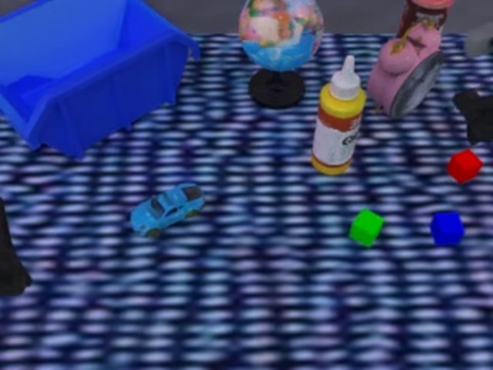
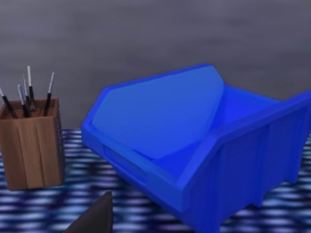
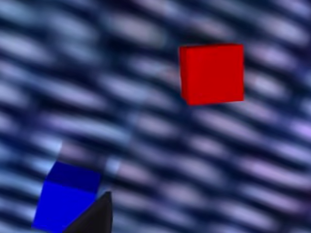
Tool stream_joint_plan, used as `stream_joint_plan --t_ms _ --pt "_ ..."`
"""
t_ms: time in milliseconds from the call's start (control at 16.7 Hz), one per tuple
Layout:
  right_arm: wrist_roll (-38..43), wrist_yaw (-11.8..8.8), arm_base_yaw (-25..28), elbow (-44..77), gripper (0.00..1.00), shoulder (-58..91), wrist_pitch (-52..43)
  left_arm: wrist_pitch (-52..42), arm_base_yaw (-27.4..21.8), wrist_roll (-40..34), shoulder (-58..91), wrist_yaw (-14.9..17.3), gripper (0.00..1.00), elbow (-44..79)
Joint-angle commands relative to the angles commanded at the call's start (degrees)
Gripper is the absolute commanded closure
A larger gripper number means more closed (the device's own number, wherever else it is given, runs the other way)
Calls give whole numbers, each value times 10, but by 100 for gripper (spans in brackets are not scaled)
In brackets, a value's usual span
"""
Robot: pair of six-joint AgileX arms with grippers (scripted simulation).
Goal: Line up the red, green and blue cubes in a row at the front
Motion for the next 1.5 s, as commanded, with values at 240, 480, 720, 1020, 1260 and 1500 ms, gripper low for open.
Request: stream_joint_plan --t_ms 240,480,720,1020,1260,1500 --pt "-24 -1 3 133 0 134 -70 0 0 0 0 0 0 0" --pt "-34 -2 4 185 0 186 -97 0 0 0 0 0 0 0" --pt "-33 -2 1 183 0 185 -95 0 0 0 0 0 0 0" --pt "-34 -2 4 136 0 205 -28 0 0 0 0 0 0 0" --pt "-33 -2 5 78 0 234 61 0 0 0 0 0 0 0" --pt "-33 -2 5 69 0 239 73 0 0 0 0 0 0 0"
